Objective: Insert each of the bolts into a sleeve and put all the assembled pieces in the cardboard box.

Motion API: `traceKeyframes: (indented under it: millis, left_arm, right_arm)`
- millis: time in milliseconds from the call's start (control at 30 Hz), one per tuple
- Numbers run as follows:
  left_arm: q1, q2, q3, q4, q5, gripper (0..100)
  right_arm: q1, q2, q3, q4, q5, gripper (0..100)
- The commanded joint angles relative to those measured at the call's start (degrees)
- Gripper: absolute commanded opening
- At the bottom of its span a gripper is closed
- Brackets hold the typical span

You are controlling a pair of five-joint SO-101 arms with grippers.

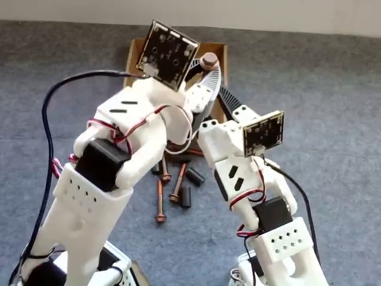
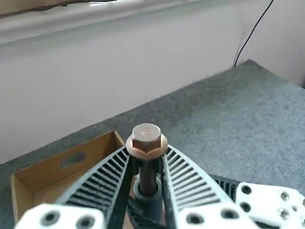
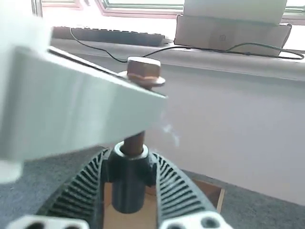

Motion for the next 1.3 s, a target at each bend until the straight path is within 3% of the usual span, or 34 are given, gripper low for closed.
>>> traceKeyframes:
  millis: [0, 1133, 1267]
  left_arm:
    - [-1.01, 0.31, -3.38, 0.7, -0.62, 1]
    - [-5.05, -2.07, 2.95, 0.18, -0.35, 1]
    - [-9.45, -2.07, 3.3, 0.0, 4.66, 1]
  right_arm:
    - [0.04, -0.13, -1.63, 0.04, 0.0, 0.6]
    - [0.04, -0.22, -1.63, 0.04, 0.0, 0.6]
    - [1.1, -0.22, -2.07, 0.04, -0.26, 0.6]
